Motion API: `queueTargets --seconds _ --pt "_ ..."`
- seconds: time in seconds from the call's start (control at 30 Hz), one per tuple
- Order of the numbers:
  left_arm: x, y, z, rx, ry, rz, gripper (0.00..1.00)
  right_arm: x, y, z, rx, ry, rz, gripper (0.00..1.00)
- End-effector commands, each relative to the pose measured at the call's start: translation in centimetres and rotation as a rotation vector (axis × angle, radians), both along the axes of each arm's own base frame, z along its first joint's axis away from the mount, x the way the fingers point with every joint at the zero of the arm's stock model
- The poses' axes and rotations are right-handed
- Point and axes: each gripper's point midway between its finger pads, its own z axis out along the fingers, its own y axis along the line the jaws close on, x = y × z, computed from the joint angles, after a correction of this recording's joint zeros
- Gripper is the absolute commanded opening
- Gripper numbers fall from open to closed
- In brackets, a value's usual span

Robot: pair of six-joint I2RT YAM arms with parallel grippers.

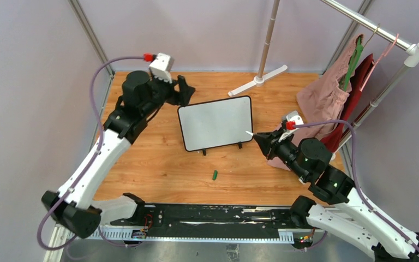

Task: Write a sentence on the whiteboard
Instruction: Move the whiteboard stand to the center of the board, then write a sentence on the whiteboard.

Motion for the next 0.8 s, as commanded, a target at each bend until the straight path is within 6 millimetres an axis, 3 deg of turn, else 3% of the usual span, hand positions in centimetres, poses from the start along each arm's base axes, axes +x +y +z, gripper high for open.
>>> queueTargets --seconds 0.0,0.13,0.27,0.4,0.53,0.77 --pt "0.6 -5.8 -3.1 0.169 0.009 -0.391 0.77 -0.4 1.3 0.0 0.011 0.012 0.067 0.0" --pt "3.1 -7.1 -4.4 0.248 0.093 -0.533 0.8 -0.4 1.5 0.0 0.011 0.02 0.077 0.0" --pt "4.5 -6.8 -7.0 0.12 0.199 -0.672 0.8 -0.4 1.9 0.0 0.043 -0.013 0.092 0.0" --pt "5.3 -5.5 -8.9 0.073 0.234 -0.708 0.91 -0.5 2.7 0.0 0.052 -0.037 0.131 0.0" --pt "6.3 -4.9 -9.1 0.039 0.227 -0.714 0.89 -0.3 3.5 -0.4 0.044 -0.025 0.15 0.0" --pt "6.4 -6.1 -10.9 -0.059 0.31 -0.796 0.78 0.1 4.4 -0.9 0.035 -0.001 0.166 0.0"
